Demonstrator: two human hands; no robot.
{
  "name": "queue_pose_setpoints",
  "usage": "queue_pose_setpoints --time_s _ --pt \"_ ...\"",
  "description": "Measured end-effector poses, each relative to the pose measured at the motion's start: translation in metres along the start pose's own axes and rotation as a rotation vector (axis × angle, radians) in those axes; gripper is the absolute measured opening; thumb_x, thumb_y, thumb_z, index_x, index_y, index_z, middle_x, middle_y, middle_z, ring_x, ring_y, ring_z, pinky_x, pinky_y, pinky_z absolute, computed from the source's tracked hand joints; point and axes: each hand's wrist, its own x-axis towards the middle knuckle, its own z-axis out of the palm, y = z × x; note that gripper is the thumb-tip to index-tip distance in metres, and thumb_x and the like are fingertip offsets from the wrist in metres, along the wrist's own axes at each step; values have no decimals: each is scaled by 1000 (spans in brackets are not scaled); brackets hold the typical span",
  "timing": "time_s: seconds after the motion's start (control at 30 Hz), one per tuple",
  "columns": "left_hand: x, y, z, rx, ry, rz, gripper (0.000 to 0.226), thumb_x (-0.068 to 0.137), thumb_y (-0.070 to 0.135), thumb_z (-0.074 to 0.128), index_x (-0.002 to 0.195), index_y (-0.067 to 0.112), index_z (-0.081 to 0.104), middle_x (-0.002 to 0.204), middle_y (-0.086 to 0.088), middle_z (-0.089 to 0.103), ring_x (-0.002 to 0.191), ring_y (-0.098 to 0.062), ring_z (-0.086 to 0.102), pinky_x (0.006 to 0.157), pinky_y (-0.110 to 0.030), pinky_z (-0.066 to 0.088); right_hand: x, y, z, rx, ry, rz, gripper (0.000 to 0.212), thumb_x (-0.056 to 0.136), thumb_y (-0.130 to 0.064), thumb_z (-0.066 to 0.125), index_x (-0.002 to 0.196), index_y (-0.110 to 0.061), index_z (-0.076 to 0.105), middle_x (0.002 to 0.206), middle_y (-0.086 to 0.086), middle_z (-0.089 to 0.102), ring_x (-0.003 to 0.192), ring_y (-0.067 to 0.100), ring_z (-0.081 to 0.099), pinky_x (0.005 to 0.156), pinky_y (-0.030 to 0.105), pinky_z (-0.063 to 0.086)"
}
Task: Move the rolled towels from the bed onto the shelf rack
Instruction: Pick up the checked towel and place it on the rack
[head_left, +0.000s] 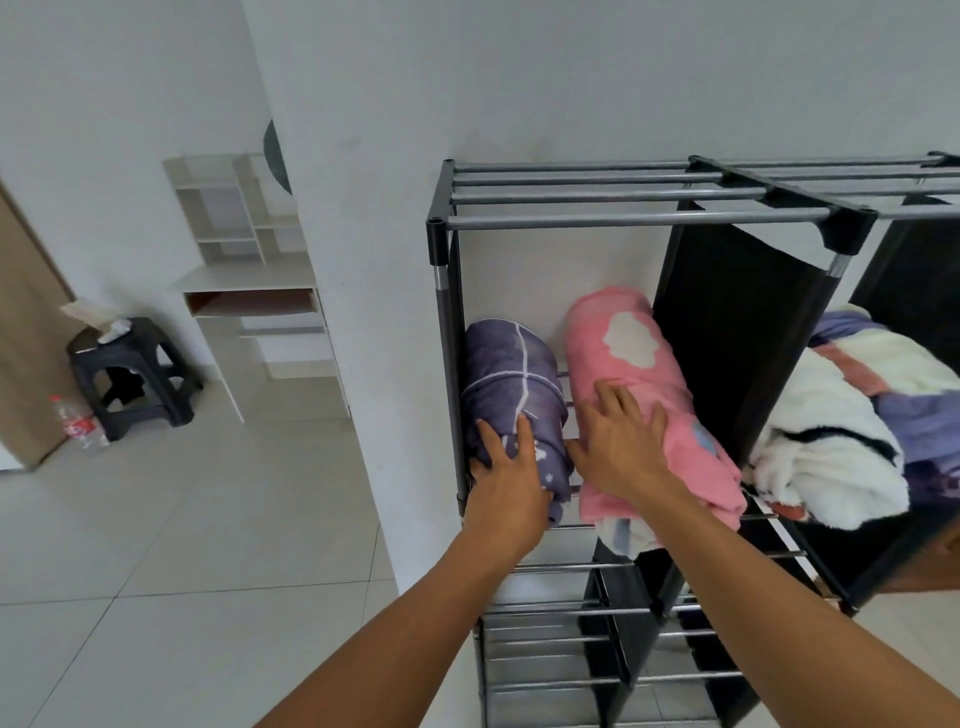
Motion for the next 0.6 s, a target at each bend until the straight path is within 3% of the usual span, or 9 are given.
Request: queue_pose_setpoints --time_s 0.13,0.23,0.33,0.4,0.5,0.6 --pt "-9 -2 -7 13 -20 42 86 93 36 53 154 27 -7 159 -22 -15 136 -50 30 106 -49 41 -13 -1 -7 123 57 -7 50 85 -32 54 134 -21 49 153 6 32 145 22 22 114 54 12" --pt "-31 1 -13 50 55 90 81 91 40 54 154 22 6 160 -20 -11 141 -50 19 113 -55 30 -42 0 -10 385 200 -28 37 87 -16 56 123 -12 62 137 7 53 131 25 43 111 37 24" --pt "-60 24 -14 29 229 301 66 90 34 53 148 19 26 160 -22 4 145 -47 10 116 -62 9 -94 9 -1 725 322 93 28 87 2 54 110 -5 68 118 4 63 109 16 57 96 17 39" --pt "-70 40 -4 -58 218 478 54 90 29 50 141 15 38 156 -22 18 145 -42 17 117 -57 12 -137 23 15 875 343 284 27 91 1 51 107 -10 68 105 -3 66 96 8 61 83 8 43" --pt "-79 57 35 -181 70 698 35 88 21 54 120 8 57 133 -15 51 121 -35 49 102 -45 41 -217 57 62 893 242 644 22 93 -4 53 109 -11 67 103 1 68 93 15 63 77 16 44" --pt "-95 84 90 -154 -327 786 28 91 23 53 115 9 59 118 -11 59 110 -31 56 91 -39 46 -311 95 95 962 193 1008 21 91 -4 54 107 -12 65 108 8 68 95 25 66 83 30 48"
